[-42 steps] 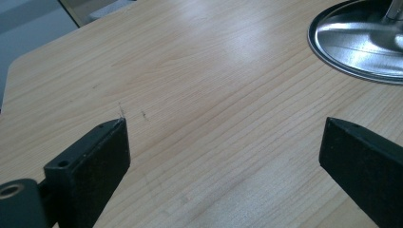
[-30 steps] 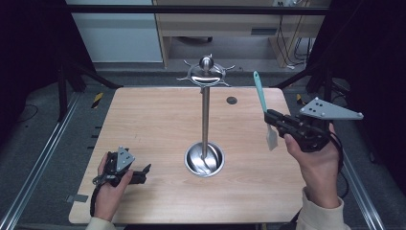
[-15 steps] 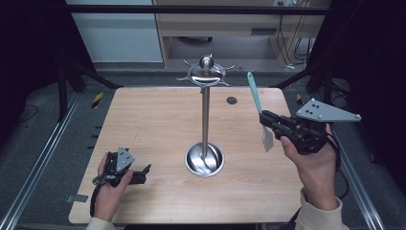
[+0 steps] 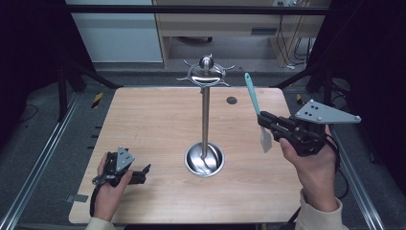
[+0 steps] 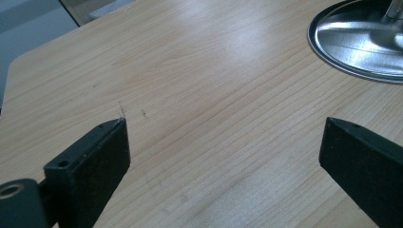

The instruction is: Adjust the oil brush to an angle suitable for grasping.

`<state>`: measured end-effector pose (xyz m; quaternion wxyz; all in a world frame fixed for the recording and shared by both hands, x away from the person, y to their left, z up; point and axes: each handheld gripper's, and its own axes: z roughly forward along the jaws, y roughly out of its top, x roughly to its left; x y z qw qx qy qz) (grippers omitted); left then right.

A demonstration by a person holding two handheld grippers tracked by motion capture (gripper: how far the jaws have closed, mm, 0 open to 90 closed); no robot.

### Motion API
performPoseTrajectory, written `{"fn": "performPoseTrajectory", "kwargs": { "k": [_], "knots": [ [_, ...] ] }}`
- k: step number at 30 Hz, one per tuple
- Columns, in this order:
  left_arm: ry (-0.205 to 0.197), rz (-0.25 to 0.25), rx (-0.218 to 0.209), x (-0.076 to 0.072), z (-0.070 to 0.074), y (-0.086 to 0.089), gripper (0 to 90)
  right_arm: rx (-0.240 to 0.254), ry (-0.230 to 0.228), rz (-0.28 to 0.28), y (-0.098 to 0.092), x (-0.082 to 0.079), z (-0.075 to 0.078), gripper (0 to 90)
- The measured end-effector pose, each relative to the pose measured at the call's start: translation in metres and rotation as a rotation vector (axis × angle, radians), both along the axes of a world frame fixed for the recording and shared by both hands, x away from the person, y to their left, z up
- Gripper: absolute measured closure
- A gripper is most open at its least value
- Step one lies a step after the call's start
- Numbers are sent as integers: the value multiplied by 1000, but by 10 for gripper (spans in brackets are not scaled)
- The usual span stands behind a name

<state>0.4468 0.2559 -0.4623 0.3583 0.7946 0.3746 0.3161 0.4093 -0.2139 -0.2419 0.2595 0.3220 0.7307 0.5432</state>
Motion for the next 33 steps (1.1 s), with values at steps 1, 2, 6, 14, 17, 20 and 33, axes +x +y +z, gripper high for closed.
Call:
{"fn": "performPoseTrajectory", "kwargs": {
  "k": [1, 2, 6, 14, 17, 20, 33],
  "knots": [
    [-1, 0, -1, 0, 0, 0, 25, 0, 1, 1, 0, 0, 0, 826],
    [-1, 0, -1, 0, 0, 0, 26, -1, 1, 3, 1, 1, -1, 826],
    [0, 0, 0, 0, 0, 0, 26, -3, 5, 14, 3, 1, -2, 826],
    [4, 0, 5, 0, 0, 0, 26, -3, 6, 42, 4, -1, -1, 826],
    [0, 1, 0, 0, 0, 0, 26, -10, 3, 52, 5, -2, -1, 826],
    [3, 0, 5, 0, 0, 0, 26, -16, 2, 61, 7, -3, -1, 825],
    [3, -7, 4, 0, 0, -1, 26, -36, 10, 96, 12, -3, -4, 825]
  ]
}}
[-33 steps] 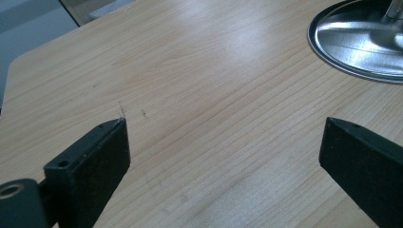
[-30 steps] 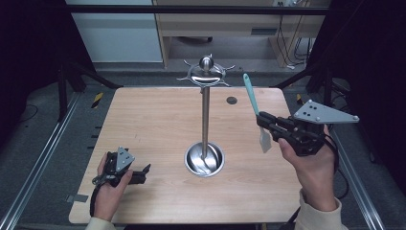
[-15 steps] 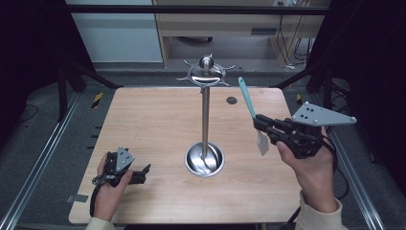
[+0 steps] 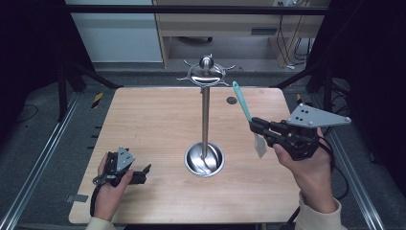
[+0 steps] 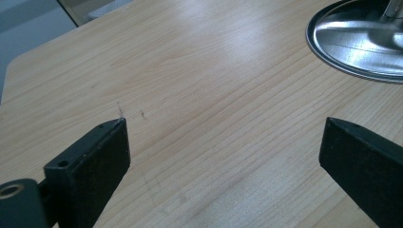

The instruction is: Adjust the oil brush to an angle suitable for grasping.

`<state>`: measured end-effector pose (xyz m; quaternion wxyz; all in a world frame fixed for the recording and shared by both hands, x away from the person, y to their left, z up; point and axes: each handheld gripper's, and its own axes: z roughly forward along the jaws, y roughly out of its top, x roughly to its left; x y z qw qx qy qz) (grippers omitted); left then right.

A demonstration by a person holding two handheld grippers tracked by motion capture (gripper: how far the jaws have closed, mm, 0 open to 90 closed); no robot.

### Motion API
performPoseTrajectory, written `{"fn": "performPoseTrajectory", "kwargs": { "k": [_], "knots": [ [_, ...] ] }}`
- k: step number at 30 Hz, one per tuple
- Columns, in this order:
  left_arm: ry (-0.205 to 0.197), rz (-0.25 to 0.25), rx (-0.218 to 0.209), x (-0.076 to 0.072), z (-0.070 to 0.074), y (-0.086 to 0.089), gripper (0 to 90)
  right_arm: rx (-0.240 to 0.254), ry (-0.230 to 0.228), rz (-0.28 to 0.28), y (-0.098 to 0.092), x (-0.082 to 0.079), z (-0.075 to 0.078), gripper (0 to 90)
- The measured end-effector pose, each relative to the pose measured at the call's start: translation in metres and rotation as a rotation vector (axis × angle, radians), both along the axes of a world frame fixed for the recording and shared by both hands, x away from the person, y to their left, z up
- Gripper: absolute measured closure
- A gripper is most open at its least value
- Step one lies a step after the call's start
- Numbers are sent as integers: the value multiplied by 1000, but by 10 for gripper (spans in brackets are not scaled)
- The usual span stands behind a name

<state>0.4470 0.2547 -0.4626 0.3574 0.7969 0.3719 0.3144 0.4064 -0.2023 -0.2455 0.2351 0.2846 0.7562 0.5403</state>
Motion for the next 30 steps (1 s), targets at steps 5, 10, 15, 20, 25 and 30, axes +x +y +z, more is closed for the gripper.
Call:
{"fn": "performPoseTrajectory", "kwargs": {
  "k": [5, 10, 15, 20, 25, 30],
  "knots": [
    [2, 0, 6, 0, 0, 0, 26, 3, 8, 2, 2, 3, -2, 825],
    [4, 0, 6, 0, 0, 0, 26, 0, 9, 7, 4, 4, -3, 825],
    [6, -1, 6, 0, 0, 0, 26, 2, 15, -1, 7, 5, -5, 825],
    [7, -2, 7, 0, 0, 0, 26, 1, 17, 0, 12, 9, -9, 825],
    [6, -3, 6, 0, 0, 0, 25, 13, 20, -3, 16, 12, -13, 825],
    [6, -1, 7, 0, 0, 0, 26, 20, 11, -8, 18, 14, -16, 825]
  ]
}}
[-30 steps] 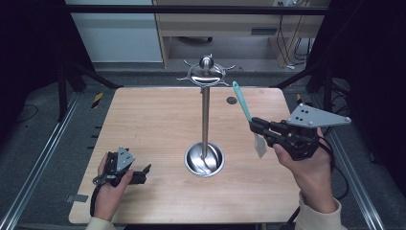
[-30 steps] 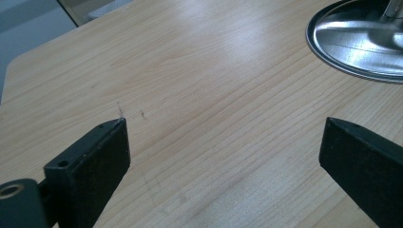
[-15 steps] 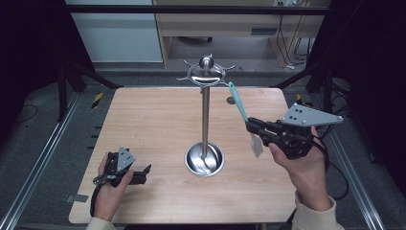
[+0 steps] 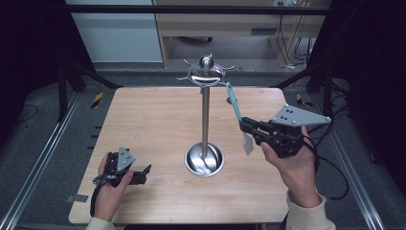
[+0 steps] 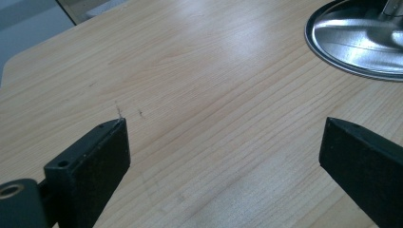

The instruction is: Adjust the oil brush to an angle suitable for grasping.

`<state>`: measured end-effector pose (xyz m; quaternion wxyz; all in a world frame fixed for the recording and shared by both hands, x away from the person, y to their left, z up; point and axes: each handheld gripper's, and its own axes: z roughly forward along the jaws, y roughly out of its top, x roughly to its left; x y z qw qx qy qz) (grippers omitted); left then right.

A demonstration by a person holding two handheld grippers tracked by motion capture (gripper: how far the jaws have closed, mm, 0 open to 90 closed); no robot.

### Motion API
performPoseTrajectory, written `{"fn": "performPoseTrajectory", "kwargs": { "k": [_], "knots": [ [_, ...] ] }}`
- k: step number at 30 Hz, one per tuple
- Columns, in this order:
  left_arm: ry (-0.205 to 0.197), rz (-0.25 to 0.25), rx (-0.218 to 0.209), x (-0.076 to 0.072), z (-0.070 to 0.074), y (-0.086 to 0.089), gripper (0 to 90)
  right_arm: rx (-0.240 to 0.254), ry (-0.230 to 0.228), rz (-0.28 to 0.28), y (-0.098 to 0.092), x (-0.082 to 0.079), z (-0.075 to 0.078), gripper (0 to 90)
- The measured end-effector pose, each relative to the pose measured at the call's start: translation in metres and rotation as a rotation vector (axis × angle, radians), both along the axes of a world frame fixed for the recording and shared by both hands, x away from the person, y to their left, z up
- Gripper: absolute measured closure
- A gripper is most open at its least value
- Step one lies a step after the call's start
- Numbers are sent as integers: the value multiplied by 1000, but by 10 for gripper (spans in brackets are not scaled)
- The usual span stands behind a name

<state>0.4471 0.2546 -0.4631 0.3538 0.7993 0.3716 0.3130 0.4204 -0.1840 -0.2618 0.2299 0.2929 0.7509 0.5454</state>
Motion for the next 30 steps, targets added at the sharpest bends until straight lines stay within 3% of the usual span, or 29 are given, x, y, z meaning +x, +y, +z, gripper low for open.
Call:
{"fn": "performPoseTrajectory", "kwargs": {
  "k": [21, 22, 23, 30],
  "knots": [
    [1, -1, 1, -1, 0, 0, 26, 38, -24, -8, 11, 8, -13, 827],
    [2, -2, 1, 0, 0, 0, 26, 41, -23, -8, 12, 9, -14, 831],
    [2, -2, 2, 0, 0, 0, 26, 42, -28, -6, 13, 9, -15, 900],
    [2, -5, 0, 0, -1, -1, 26, 46, -46, -5, 16, 11, -18, 900]
  ]
}}
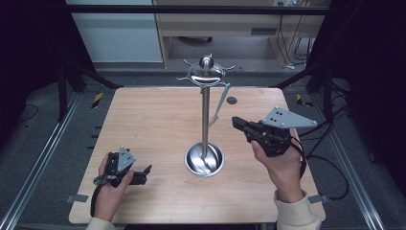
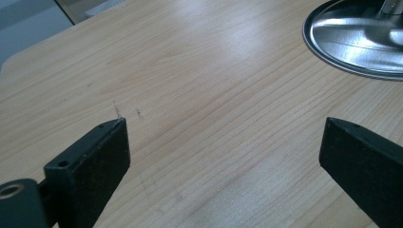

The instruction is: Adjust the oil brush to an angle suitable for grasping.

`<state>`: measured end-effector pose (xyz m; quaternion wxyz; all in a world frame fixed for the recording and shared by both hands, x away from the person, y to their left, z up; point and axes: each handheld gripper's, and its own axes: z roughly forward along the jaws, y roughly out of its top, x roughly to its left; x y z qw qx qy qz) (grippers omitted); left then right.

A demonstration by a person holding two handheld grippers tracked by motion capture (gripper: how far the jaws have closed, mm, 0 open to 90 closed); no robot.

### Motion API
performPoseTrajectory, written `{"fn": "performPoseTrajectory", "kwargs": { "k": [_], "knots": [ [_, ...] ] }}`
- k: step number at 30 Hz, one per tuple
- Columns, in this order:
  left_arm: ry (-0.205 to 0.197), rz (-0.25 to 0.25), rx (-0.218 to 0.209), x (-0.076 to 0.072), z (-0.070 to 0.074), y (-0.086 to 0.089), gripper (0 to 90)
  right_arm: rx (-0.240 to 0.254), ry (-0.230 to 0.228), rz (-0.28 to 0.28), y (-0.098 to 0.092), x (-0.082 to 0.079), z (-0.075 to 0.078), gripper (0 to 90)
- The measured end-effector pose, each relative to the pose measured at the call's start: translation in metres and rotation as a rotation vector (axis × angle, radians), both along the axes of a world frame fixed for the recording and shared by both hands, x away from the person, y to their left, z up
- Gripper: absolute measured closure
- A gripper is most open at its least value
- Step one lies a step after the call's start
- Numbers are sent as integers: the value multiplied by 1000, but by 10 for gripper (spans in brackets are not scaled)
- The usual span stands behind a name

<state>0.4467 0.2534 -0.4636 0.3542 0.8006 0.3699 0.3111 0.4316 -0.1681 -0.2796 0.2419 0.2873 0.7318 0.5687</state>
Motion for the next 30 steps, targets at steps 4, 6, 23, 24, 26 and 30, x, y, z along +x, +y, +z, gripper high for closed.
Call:
{"fn": "performPoseTrajectory", "kwargs": {
  "k": [4, 6, 23, 24, 26, 30],
  "knots": [
    [2, 3, 1, 0, 0, 1, 26, -22, 8, -42, -1, 0, 2, 900],
    [1, 3, 1, 0, 0, 1, 26, -35, 5, -71, -4, -1, 4, 900],
    [2, 0, -5, 0, -1, 0, 26, -82, 50, -305, -29, 19, -4, 229],
    [2, -1, -4, 0, -1, 0, 26, -85, 59, -313, -30, 20, -5, 212],
    [4, -2, -1, 0, 0, 0, 26, -77, 54, -337, -33, 21, -6, 179],
    [4, -1, -2, 0, -1, -1, 26, -68, 45, -367, -41, 23, -6, 143]
  ]
}}
